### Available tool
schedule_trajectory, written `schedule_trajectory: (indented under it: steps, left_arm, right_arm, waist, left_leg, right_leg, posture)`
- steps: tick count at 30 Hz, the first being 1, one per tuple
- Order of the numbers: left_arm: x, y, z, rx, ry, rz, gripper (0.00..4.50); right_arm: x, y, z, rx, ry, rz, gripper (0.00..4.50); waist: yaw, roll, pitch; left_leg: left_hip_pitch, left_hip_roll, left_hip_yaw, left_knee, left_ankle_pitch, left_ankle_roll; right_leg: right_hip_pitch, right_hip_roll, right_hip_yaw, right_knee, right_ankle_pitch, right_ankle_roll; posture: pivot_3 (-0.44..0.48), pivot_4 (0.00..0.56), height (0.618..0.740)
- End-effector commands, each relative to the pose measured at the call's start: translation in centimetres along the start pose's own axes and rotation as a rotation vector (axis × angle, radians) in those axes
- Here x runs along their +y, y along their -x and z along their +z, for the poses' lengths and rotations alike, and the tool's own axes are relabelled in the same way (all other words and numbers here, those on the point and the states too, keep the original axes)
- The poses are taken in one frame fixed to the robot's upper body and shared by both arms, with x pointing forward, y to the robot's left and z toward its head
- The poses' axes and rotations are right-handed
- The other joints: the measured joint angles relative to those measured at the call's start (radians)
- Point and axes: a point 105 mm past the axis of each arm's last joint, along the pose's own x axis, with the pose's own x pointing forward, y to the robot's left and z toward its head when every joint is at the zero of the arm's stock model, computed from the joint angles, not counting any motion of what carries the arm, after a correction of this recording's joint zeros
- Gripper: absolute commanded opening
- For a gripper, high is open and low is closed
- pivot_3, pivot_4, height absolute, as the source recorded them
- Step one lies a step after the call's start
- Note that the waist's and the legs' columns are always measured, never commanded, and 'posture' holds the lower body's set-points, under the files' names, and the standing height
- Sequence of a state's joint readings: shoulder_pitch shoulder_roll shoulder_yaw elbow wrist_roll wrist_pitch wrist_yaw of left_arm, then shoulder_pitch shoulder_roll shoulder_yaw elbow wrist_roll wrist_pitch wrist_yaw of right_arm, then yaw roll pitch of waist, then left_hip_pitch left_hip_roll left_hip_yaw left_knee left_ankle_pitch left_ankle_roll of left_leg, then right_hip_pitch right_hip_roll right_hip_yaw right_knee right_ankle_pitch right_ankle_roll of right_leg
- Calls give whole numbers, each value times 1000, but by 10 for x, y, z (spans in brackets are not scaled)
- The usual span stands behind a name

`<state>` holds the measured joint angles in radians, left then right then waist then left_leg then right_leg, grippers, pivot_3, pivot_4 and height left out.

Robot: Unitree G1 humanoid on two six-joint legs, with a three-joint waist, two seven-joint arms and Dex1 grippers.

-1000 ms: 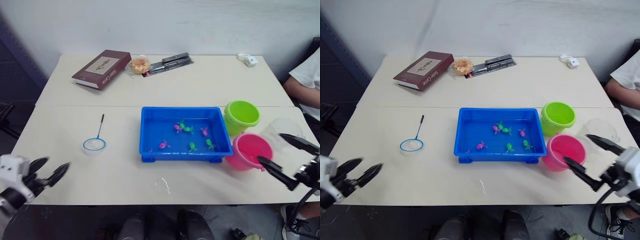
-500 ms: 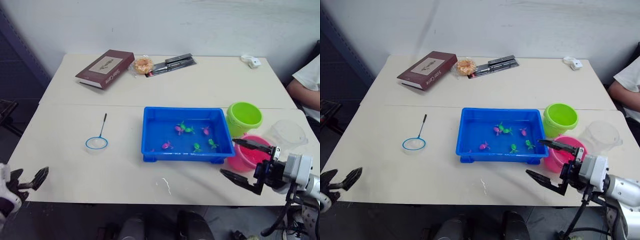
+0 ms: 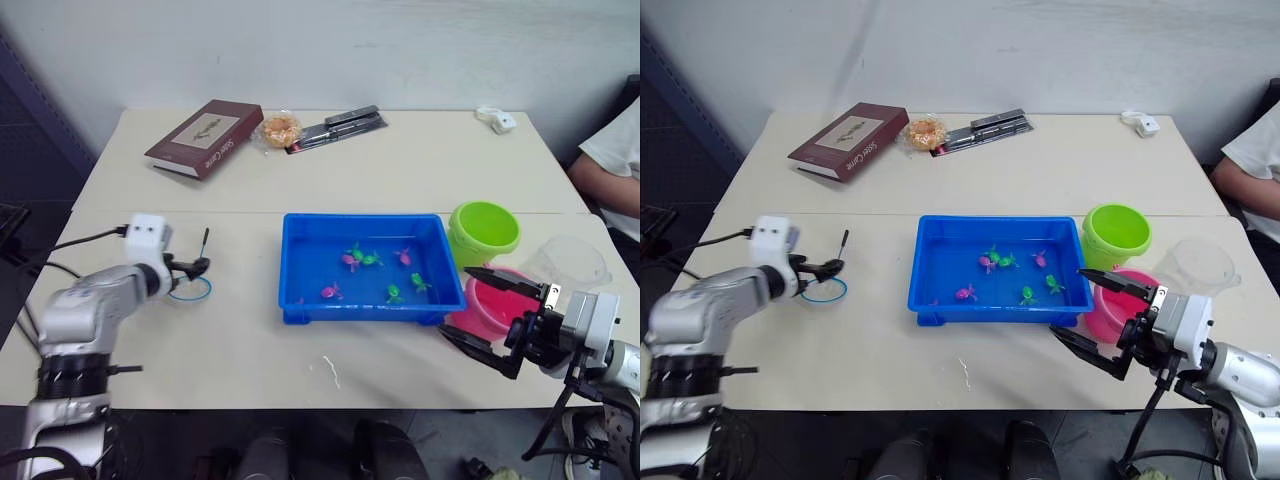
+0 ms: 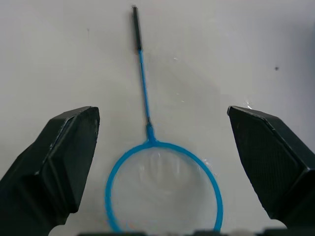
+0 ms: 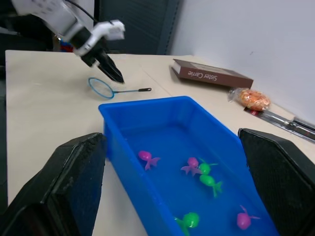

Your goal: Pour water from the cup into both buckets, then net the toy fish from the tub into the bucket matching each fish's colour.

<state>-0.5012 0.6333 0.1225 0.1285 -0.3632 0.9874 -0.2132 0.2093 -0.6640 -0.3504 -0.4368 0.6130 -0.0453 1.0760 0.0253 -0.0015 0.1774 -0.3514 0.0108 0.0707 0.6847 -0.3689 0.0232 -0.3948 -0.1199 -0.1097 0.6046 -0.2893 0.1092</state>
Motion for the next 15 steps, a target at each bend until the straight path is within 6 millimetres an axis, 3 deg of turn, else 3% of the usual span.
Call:
schedule_trajectory:
  steps: [1,8,9,11,15]
  left_arm:
    - [4,-14,1,21,-20,27,4500]
    - [-1,-44,-5,70,-51,-2,4500]
    - [-3,-46,-10,95,-53,-15,3954]
    - [-8,-49,-18,135,-44,-47,3384]
    - [-7,-48,-22,118,-35,-45,1547]
  right_arm:
    - [6,1,6,-11,28,-6,4459]
    - [12,2,11,-28,5,-68,4459]
    - [13,2,12,-22,6,-66,4500]
    - [14,1,13,-13,8,-64,4500]
    - [11,4,13,23,25,-83,4500]
  waist:
    - [-1,0,0]
    - [3,0,0]
    - [5,0,0]
    - [6,0,0]
    - [6,1,-1]
  left_leg:
    - [0,0,0,0,0,0]
    - [0,2,0,1,1,-2]
    - [0,1,0,2,1,-2]
    - [1,1,0,3,1,-2]
    - [1,1,0,3,1,-2]
  right_leg:
    - [0,1,0,0,0,0]
    - [0,3,2,2,0,0]
    - [0,2,2,2,0,0]
    - [0,2,2,3,0,0]
    - [1,2,3,4,0,0]
  posture:
    - [0,150,740]
    - [0,150,740]
    - [0,150,740]
    - [0,150,740]
    - [0,150,740]
